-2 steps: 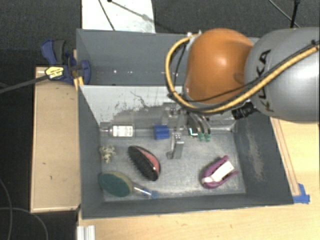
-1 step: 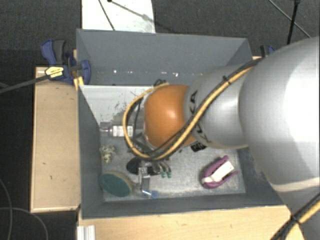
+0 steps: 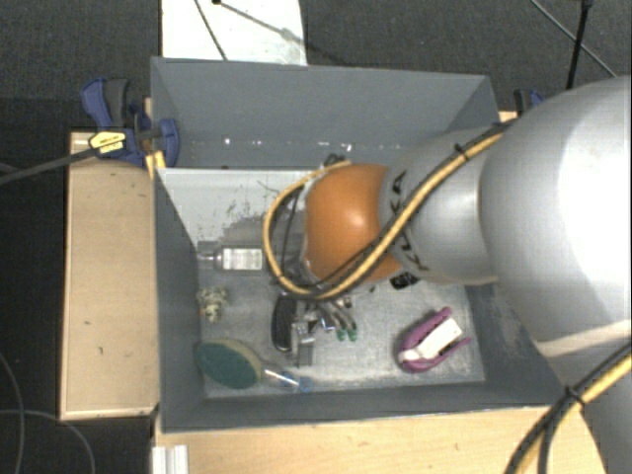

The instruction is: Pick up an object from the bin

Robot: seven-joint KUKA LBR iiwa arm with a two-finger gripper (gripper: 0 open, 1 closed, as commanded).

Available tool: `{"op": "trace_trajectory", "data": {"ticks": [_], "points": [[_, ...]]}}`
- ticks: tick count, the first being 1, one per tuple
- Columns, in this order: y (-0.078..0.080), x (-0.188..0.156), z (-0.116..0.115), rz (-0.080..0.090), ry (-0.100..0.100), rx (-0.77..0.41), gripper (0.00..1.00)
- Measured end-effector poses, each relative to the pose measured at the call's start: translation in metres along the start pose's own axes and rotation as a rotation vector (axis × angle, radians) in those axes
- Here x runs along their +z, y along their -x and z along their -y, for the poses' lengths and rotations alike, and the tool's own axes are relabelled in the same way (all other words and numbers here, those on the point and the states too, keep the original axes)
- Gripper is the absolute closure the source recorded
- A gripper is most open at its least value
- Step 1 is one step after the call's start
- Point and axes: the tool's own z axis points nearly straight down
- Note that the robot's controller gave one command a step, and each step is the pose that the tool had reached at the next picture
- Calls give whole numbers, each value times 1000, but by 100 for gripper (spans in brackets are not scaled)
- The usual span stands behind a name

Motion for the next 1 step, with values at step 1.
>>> {"op": "trace_trajectory", "data": {"ticks": [1], "points": [[13, -1, -32, 4, 2, -497, 0]]}}
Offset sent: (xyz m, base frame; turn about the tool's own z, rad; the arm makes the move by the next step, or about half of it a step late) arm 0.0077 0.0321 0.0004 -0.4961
